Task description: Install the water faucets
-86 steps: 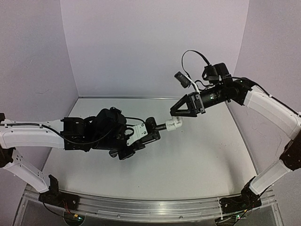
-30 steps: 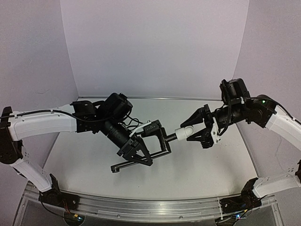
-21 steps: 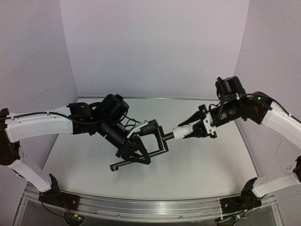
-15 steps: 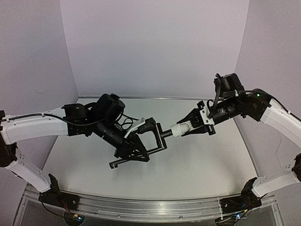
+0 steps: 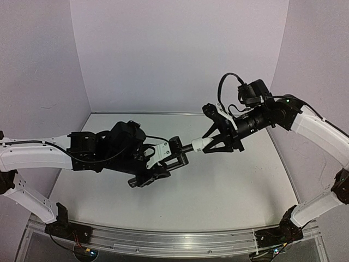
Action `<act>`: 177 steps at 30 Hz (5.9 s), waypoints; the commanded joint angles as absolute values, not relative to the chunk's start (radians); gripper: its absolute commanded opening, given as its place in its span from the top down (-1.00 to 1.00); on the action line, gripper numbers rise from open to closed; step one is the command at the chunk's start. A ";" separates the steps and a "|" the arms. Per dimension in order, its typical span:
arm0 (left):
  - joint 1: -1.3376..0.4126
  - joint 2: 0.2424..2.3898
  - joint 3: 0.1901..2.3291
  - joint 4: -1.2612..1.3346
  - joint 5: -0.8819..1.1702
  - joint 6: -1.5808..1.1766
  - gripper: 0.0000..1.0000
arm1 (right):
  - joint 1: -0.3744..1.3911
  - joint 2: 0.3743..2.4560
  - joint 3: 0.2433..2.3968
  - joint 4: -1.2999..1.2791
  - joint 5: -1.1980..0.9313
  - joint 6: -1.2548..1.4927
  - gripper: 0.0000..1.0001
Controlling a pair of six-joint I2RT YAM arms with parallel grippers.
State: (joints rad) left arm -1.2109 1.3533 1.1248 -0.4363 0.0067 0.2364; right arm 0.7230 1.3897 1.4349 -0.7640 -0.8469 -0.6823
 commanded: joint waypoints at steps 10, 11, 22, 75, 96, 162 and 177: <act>-1.353 1.350 1.068 -0.076 -0.468 0.512 1.00 | 0.655 1.566 1.540 -0.689 -1.074 -0.042 1.00; -1.362 1.360 1.065 -0.059 -0.504 0.533 1.00 | 0.651 1.580 1.544 -0.689 -1.085 -0.017 1.00; -1.420 1.413 1.009 0.176 -0.746 0.760 1.00 | 0.608 1.609 1.509 -0.650 -1.163 0.225 1.00; -1.066 1.333 1.253 -0.428 0.642 -0.021 1.00 | 0.595 1.199 1.423 -0.886 -0.734 -1.766 -0.76; -1.066 1.384 1.273 -0.417 0.707 0.063 1.00 | 0.721 1.331 1.398 -0.770 -0.804 -1.447 -0.53; -1.402 1.529 0.978 0.323 -0.840 0.995 1.00 | 0.581 1.713 1.659 -0.786 -1.065 0.072 0.80; -1.358 1.408 1.126 -0.257 -0.484 0.454 1.00 | 0.551 1.567 1.761 -0.778 -0.847 -0.431 -0.60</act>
